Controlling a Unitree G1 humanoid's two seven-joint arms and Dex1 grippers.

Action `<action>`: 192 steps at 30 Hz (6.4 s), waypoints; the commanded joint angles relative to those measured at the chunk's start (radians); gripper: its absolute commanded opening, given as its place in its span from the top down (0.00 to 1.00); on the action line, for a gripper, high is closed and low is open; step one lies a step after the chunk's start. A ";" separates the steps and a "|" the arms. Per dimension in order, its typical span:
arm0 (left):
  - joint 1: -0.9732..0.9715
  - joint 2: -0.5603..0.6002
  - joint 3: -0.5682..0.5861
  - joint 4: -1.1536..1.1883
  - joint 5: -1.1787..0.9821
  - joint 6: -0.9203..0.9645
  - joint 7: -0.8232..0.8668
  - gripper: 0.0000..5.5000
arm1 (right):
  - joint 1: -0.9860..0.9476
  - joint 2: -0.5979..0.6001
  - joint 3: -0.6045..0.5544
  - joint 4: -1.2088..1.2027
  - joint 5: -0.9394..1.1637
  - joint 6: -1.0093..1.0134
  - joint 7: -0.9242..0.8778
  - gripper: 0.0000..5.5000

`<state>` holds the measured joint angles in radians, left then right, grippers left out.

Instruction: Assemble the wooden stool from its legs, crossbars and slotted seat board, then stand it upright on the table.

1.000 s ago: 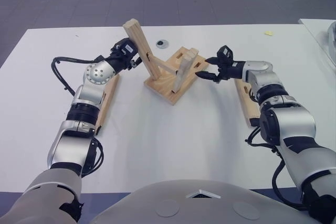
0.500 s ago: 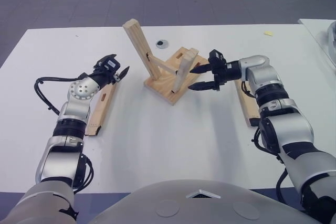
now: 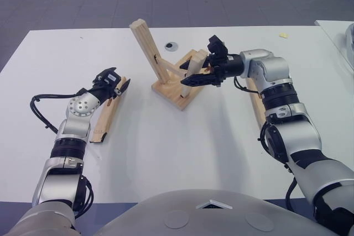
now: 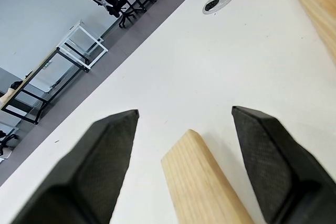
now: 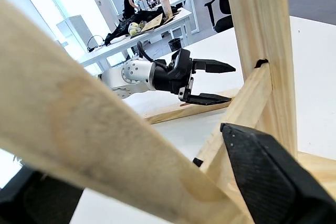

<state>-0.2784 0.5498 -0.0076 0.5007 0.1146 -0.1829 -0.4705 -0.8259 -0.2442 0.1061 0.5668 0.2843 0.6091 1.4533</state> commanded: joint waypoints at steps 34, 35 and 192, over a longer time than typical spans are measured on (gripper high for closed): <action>0.042 -0.019 -0.022 -0.053 0.008 0.038 0.021 0.40 | 0.430 0.293 0.204 -1.010 -0.129 0.258 -1.181 0.60; 0.045 -0.019 -0.022 -0.055 0.008 0.039 0.022 0.40 | 0.436 0.290 0.203 -1.008 -0.115 0.267 -1.174 0.60; 0.208 -0.201 0.246 -0.625 -0.428 0.730 0.181 0.40 | 0.789 -0.277 -0.410 -0.622 -0.072 0.035 -1.049 0.35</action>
<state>-0.0791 0.3439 0.2439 -0.1145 -0.3091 0.5403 -0.2790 -0.0608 -0.5007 -0.3123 -0.0552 0.2075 0.6260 0.3891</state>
